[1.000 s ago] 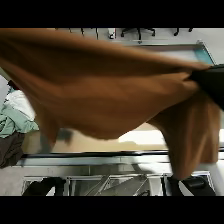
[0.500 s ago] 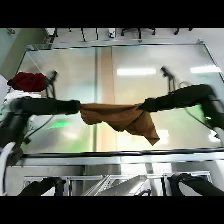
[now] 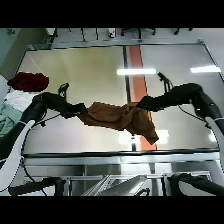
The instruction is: Fold the shirts.
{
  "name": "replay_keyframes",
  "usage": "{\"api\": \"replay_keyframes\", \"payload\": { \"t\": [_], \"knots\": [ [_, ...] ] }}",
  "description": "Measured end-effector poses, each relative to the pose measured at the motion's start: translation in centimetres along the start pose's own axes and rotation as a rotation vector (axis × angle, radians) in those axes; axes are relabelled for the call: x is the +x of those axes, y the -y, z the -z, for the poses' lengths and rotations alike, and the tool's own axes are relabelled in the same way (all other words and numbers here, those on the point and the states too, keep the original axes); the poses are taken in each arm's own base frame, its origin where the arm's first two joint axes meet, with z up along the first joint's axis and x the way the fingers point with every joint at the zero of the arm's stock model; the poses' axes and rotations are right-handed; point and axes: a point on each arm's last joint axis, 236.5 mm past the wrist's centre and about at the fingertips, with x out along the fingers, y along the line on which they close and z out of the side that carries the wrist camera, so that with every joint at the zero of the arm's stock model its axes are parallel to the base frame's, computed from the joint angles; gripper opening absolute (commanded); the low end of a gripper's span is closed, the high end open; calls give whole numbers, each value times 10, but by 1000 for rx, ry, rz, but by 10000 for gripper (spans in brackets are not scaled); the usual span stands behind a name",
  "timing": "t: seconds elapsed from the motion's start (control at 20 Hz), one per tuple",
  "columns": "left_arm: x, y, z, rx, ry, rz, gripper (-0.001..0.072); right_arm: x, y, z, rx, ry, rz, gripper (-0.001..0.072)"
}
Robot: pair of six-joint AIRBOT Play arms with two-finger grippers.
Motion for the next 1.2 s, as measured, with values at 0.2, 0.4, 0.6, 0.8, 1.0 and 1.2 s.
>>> {"api": "replay_keyframes", "payload": {
  "t": [0.2,0.4,0.6,0.8,1.0,1.2],
  "knots": [
    [-26,-12,-11,12,-33,1,694,-18,0,52,41,-43,48,685],
    [-18,-18,27,7,-173,46,694,13,14,135,173,-101,60,688],
    [10,-3,54,3,-211,132,693,49,31,167,308,-61,63,687],
    [27,8,43,14,-126,149,488,72,53,153,396,30,113,663],
    [39,15,42,30,-88,146,146,87,64,125,434,82,145,663],
    [43,13,37,24,-56,139,21,101,70,98,454,108,161,553]
  ]
}}
